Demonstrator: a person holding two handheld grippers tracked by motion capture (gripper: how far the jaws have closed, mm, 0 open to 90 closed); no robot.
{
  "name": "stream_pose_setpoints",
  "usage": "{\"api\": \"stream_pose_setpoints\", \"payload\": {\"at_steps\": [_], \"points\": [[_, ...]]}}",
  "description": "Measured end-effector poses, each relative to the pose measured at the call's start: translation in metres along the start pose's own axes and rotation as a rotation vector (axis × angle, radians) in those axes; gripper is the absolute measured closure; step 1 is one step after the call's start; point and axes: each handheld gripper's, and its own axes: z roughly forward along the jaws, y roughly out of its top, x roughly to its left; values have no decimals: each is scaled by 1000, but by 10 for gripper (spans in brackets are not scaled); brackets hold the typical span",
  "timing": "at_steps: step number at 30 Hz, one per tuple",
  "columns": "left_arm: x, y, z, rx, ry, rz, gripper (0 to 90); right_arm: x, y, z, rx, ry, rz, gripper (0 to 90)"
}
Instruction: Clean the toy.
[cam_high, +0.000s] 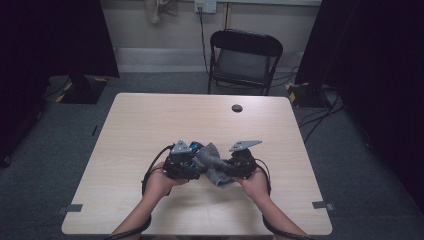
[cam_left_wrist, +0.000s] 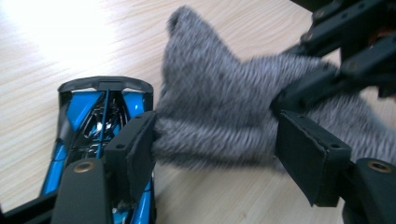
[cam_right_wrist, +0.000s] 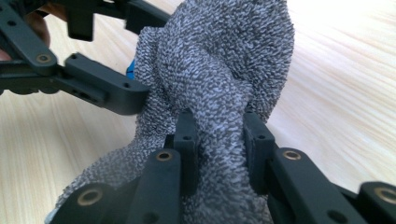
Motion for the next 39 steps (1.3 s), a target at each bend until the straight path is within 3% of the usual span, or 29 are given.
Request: {"api": "stream_pose_setpoints", "payload": {"at_steps": [2, 7, 13, 16, 23, 29, 31, 39], "points": [[1, 0, 1, 1, 5, 8, 312, 3, 1, 5, 9, 18, -10, 723], [6, -2, 1, 9, -8, -21, 417, 8, 3, 12, 22, 42, -30, 723], [6, -1, 0, 36, -17, 8, 627, 9, 3, 18, 34, 57, -22, 712], [6, 1, -1, 49, -16, 22, 685, 11, 4, 19, 35, 57, -19, 700], [8, 5, -11, 54, -8, 32, 725, 11, 7, 18, 12, 74, -13, 596], [13, 5, -20, 59, 18, 27, 739, 15, 14, 17, 2, 60, -42, 412], [16, 4, -24, 58, 23, 19, 742, 15, 15, 16, -10, 73, -38, 390], [28, -7, -61, 64, 27, 28, 744, 8, 17, 4, -56, 52, -32, 317]]}}
